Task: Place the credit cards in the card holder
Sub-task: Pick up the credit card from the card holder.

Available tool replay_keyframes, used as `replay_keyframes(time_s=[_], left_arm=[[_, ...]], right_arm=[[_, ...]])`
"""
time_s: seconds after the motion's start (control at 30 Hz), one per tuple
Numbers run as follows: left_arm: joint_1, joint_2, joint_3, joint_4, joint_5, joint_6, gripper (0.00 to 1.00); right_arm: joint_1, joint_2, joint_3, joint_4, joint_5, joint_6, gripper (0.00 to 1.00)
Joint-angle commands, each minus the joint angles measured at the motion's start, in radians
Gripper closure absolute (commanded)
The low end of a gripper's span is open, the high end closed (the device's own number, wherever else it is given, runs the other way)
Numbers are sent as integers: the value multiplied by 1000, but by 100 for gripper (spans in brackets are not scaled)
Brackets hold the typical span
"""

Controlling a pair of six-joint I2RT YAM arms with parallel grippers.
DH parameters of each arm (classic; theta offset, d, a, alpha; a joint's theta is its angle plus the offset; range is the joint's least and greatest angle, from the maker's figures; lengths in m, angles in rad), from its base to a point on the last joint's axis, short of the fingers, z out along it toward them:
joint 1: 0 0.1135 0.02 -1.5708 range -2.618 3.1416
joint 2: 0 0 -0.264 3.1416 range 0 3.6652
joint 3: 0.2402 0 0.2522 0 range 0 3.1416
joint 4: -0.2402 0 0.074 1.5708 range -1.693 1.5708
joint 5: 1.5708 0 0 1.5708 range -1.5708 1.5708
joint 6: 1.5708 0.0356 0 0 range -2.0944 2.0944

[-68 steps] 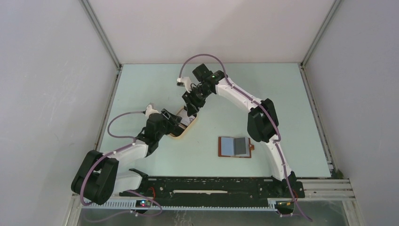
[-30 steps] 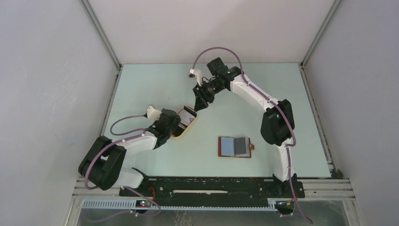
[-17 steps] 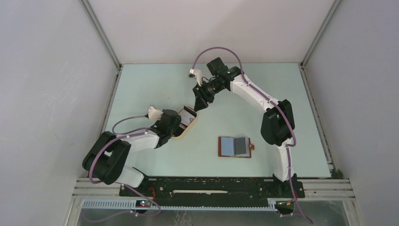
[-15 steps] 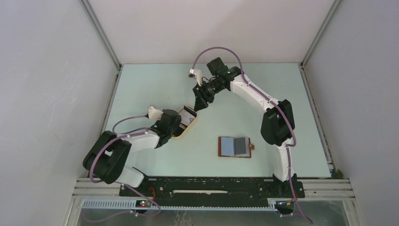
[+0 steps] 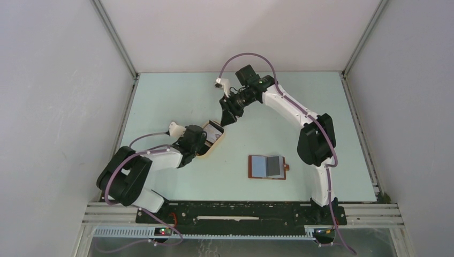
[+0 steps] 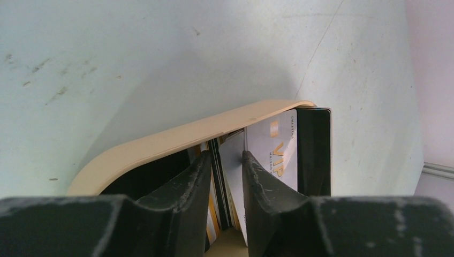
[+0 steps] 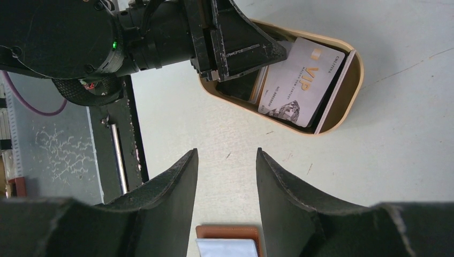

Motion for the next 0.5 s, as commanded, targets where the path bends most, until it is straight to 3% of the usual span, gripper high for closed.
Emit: replay_keyframes(time_s=[0.0,0.3,0.47], left_arm=[[4,7,51,8,-23,-12,70],[6,-4,34,55,-16,8,92],[6,-47,9,66,-21,28,98]], right_arm=[[0,-74,0,13,-25,0,48],[-2,-86,-4,11,-31,-6,48],[-4,-89,-6,11,-28,-11,48]])
